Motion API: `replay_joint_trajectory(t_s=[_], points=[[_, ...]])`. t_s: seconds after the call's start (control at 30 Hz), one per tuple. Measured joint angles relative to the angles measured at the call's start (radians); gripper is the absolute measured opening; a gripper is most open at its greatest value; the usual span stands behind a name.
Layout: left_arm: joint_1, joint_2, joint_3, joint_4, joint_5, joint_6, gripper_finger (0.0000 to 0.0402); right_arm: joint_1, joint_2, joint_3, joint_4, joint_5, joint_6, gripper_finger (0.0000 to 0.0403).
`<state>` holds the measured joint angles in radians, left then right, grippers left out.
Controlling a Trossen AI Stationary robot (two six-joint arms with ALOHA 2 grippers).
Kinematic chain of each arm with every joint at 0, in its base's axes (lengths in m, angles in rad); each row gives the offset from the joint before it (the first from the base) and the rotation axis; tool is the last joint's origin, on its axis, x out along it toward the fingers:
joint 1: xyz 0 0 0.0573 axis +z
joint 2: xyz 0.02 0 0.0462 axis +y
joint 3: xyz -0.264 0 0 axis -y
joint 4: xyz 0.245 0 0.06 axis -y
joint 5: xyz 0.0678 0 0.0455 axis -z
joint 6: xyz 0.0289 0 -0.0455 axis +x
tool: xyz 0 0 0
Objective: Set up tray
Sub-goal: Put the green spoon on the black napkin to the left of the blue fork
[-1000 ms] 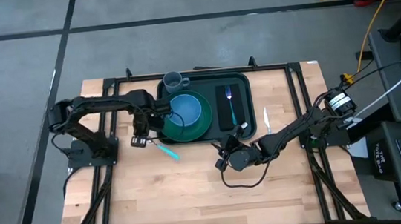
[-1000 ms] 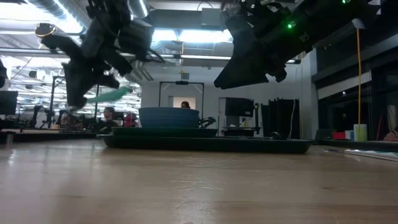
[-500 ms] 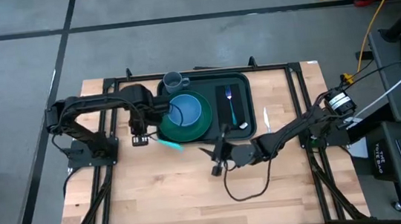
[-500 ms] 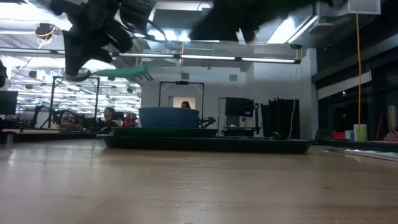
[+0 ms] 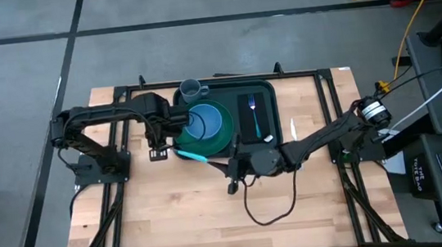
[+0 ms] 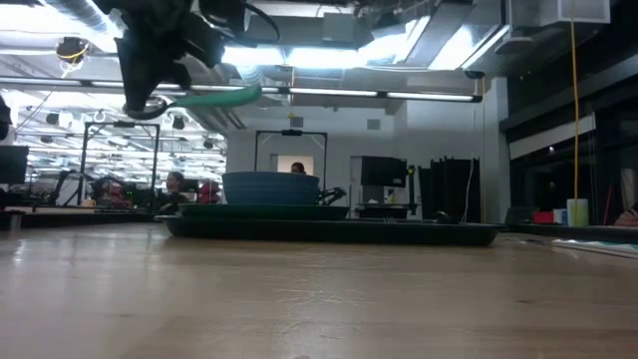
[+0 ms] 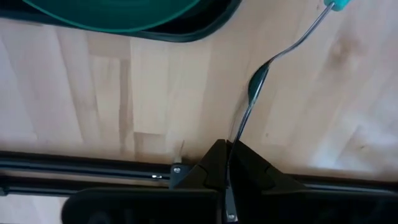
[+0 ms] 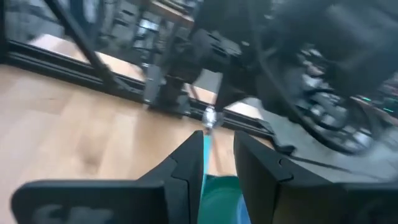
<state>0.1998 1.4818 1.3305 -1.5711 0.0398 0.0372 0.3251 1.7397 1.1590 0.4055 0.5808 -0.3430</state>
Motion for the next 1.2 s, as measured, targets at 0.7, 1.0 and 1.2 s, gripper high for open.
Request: replay_joint_trajectory(t_s=[0.7,1.0,1.2], points=[[0.091,0.000,0.025,0.012,-0.020,0.002,0.0002,-0.111,0.193,0.395,-0.525,-0.143,-0.008,0.0170],[0.090,0.000,0.025,0.022,-0.016,0.018,0.0002,-0.151,0.331,0.550,-0.604,-0.107,-0.060,0.0222],[0.090,0.000,0.025,0.028,-0.013,0.020,0.0002,-0.156,0.434,0.644,-0.652,0.014,-0.172,0.0224]])
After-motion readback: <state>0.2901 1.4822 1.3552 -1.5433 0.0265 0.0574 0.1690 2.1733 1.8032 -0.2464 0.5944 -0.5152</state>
